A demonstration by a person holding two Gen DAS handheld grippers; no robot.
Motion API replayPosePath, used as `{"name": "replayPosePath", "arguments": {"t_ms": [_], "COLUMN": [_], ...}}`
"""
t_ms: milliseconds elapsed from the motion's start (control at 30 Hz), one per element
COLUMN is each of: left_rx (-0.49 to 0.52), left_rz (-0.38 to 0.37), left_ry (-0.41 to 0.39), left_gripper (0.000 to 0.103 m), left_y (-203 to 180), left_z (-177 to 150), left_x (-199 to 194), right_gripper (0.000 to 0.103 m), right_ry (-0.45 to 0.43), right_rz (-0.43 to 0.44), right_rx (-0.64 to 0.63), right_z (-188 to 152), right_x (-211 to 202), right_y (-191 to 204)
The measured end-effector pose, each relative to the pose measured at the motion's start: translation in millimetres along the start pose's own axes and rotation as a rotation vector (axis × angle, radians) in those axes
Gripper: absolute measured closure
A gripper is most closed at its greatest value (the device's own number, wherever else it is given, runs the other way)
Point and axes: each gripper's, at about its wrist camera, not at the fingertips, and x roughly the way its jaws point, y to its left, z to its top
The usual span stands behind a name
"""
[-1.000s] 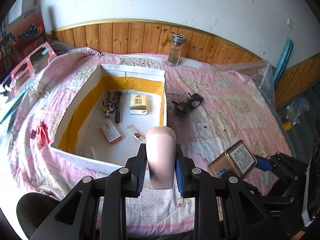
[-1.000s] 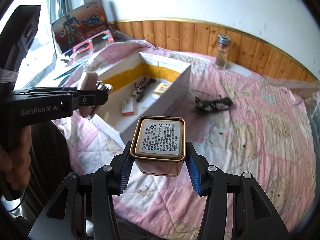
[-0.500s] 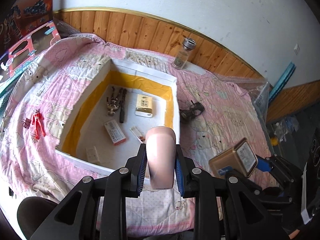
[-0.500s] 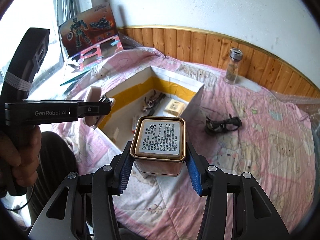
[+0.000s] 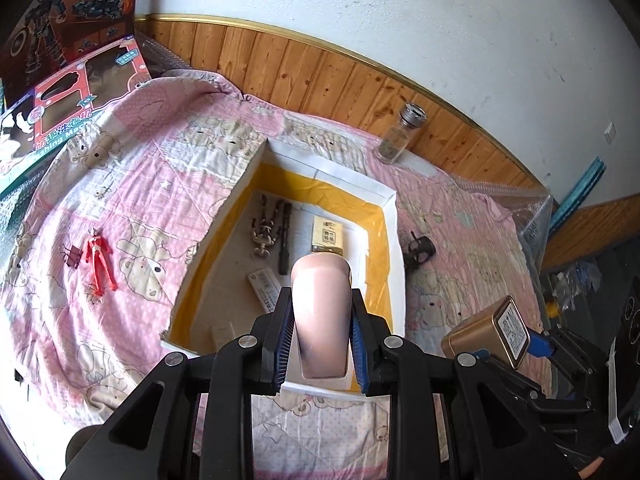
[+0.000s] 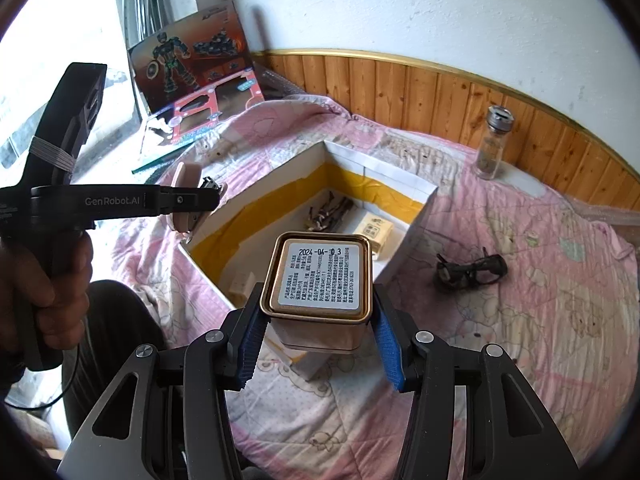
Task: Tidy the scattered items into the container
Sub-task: 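Lift the stapler and gold tin with both tools and carry them over the box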
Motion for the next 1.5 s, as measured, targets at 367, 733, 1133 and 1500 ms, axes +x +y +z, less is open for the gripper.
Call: {"name": "replayPosePath", "arguments": {"t_ms": [367,733,1133,1500], "left_rx": [0.004,0.017,-0.003,-0.024], "left_rz": [-0.029,-0.044,-0.024,0.021], "left_ry": [0.063,0.142,0.228,0.292], "left_gripper": [0.076,0.076,0.076,0.076], "left_y": [-3.3,-9.9,-9.4,-10.7], "left_z": [0.4,-5.1,-12.0,-19.1], "left_x": [25.4,59.4,96.0,123.3], "right_gripper": [0.051,0.05,0.05,0.05], "right_ry": [0.037,0.118,0.224,0.303], "right_rz": [0.058,0.088,0.097,0.069], "right_rx": [-0.034,-0.083,-0.157,-0.225], "right_z": [38.5,64.1,72.6,70.7], "right_x": [27.1,68.5,122.3,158.1], "right_y": [-5.1,-18.1,-30.5,-40.6]}}
